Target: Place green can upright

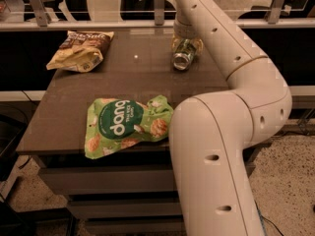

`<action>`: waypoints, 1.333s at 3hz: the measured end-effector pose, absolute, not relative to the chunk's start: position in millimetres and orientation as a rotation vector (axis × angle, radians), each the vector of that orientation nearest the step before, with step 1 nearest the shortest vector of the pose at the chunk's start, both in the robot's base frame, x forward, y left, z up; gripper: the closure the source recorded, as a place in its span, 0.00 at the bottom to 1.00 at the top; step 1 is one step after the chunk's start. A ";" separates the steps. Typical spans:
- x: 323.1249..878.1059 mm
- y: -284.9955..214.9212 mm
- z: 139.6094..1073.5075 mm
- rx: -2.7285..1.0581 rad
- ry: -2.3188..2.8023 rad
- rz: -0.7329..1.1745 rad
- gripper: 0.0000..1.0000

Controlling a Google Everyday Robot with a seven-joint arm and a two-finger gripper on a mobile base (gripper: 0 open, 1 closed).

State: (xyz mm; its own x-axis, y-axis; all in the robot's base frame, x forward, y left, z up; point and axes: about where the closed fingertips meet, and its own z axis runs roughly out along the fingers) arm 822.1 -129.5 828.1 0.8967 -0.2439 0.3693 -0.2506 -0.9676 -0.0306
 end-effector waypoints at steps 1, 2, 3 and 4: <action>818.7 -118.2 833.3 3.048 -0.419 0.570 0.63; 808.4 -92.3 850.6 3.094 -0.394 0.558 0.87; 796.1 -68.5 876.8 3.129 -0.398 0.577 1.00; 776.7 -51.1 907.2 3.231 -0.298 0.616 1.00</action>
Offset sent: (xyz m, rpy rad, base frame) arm -0.0413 0.0677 0.0564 0.0897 0.0455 0.0450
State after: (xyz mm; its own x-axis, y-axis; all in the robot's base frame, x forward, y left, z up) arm 776.7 -51.1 907.2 0.9149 -0.2050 0.3479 -0.1452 -0.9709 -0.1903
